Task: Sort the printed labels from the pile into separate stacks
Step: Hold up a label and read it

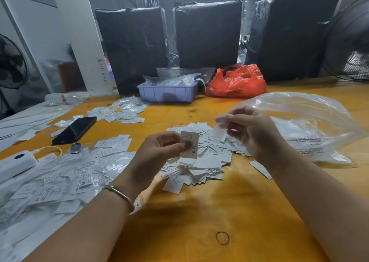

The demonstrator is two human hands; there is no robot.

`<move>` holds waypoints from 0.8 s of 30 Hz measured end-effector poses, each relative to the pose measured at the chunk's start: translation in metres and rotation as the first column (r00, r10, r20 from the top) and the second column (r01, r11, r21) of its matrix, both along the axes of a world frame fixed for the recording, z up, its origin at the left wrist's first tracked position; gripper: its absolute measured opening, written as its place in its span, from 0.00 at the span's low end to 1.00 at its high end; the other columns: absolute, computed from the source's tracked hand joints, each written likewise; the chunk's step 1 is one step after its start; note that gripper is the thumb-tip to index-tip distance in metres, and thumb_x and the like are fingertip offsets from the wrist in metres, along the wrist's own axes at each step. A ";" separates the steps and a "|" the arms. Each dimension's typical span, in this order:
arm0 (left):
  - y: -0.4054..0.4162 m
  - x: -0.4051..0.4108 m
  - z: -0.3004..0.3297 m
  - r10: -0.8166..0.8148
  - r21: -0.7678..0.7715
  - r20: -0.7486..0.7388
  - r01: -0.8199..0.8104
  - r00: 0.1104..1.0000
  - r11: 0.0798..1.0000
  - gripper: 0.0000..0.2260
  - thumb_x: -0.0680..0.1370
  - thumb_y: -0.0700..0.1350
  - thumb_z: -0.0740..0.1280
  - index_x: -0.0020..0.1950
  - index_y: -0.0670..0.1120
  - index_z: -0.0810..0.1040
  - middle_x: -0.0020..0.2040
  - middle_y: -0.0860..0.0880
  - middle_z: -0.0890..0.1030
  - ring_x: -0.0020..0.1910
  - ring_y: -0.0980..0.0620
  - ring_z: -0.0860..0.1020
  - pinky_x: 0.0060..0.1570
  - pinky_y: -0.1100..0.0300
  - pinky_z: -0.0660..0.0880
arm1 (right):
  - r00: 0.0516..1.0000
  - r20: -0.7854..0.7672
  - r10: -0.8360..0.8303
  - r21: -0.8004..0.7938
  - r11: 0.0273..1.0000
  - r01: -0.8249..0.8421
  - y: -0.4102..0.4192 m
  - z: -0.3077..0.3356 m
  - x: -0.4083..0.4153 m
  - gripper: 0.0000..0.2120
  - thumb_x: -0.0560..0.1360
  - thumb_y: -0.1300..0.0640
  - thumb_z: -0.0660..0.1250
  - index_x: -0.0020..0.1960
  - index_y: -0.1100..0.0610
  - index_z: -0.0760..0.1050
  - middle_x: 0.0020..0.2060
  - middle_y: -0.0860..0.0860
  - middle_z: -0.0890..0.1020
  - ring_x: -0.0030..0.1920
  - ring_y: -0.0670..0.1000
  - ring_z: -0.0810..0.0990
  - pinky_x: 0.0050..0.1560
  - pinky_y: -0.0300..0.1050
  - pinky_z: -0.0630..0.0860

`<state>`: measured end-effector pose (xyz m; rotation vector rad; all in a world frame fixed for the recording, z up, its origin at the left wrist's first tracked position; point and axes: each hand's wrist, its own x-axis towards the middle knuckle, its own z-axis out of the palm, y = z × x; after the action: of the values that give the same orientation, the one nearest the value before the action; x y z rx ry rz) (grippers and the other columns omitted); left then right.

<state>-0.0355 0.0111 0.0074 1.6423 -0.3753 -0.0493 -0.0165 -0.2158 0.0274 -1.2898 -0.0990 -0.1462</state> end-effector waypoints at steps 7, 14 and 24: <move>0.001 -0.001 0.003 -0.225 -0.250 -0.182 0.176 0.957 0.952 0.15 0.70 0.41 0.73 0.53 0.35 0.78 0.59 0.38 0.81 0.56 0.43 0.82 0.53 0.54 0.80 | 0.932 0.030 0.360 0.078 0.929 -0.361 0.017 -0.003 -0.010 0.05 0.68 0.66 0.68 0.41 0.62 0.73 0.48 0.62 0.84 0.50 0.57 0.84 0.44 0.45 0.81; -0.002 -0.005 0.006 -0.216 -0.262 -0.181 0.164 0.960 0.951 0.05 0.70 0.37 0.71 0.43 0.37 0.84 0.46 0.40 0.85 0.47 0.46 0.84 0.44 0.59 0.80 | 0.919 0.052 0.390 0.092 0.915 -0.393 0.025 -0.003 -0.017 0.04 0.68 0.68 0.66 0.40 0.63 0.72 0.46 0.61 0.83 0.49 0.55 0.84 0.45 0.43 0.81; -0.003 -0.009 0.010 -0.090 -0.185 -0.080 0.073 0.993 0.980 0.06 0.64 0.43 0.73 0.39 0.44 0.87 0.44 0.44 0.86 0.45 0.49 0.85 0.43 0.63 0.80 | 0.910 -0.138 0.392 -0.042 0.915 -0.401 0.019 -0.001 -0.017 0.23 0.66 0.43 0.72 0.50 0.59 0.75 0.43 0.55 0.84 0.45 0.54 0.84 0.37 0.45 0.79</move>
<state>-0.0448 0.0085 0.0178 1.4388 -0.3686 -0.1449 -0.0340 -0.1966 0.0265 -1.3193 -0.2568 0.2921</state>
